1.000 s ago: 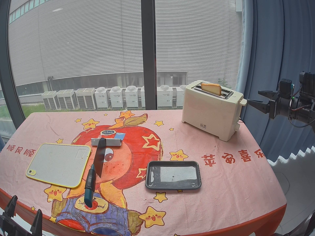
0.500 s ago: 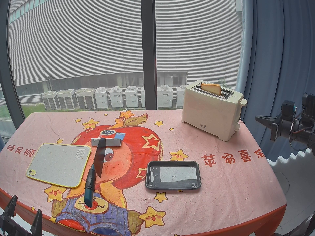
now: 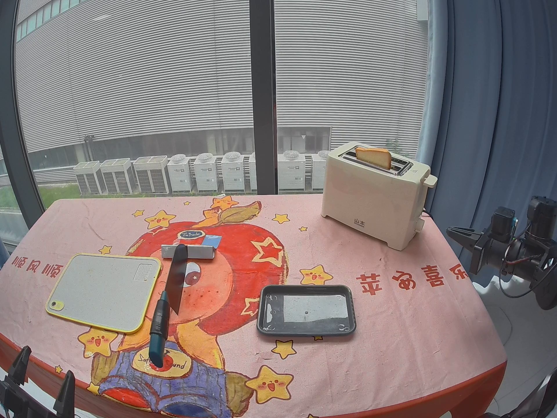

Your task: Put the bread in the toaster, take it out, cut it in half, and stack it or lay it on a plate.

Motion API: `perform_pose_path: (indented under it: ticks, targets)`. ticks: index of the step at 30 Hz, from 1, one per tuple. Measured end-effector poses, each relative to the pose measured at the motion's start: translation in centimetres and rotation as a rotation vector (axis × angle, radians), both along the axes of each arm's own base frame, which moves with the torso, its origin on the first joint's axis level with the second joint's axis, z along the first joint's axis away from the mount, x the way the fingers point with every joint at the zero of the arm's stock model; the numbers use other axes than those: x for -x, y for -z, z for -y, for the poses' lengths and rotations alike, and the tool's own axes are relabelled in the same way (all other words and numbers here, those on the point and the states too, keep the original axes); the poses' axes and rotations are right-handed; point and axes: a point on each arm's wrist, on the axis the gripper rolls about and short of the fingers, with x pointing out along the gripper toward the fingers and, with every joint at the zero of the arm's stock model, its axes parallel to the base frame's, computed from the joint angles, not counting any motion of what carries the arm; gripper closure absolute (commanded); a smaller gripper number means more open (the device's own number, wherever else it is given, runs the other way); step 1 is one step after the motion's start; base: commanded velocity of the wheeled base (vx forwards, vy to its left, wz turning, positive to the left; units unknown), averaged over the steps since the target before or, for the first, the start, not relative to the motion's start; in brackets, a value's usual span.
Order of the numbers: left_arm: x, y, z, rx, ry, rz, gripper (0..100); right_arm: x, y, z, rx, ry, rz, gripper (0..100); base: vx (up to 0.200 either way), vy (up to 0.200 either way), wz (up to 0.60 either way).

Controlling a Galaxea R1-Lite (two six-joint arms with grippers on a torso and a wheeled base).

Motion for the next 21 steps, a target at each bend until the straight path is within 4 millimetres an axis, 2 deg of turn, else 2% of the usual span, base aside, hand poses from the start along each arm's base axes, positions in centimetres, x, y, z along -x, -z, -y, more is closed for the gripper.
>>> perform_pose_path:
  ticks: [10,21]
  targets:
    - [0.0,0.0,0.0,0.000,0.000,0.000,0,-0.8,3.7,0.7,-0.003,0.004,0.008,100,0.000,0.000,0.00]
    - [0.0,0.0,0.0,0.000,0.000,0.000,0,-1.6,6.6,1.1,-0.008,0.017,-0.040,100,0.000,0.000,0.00]
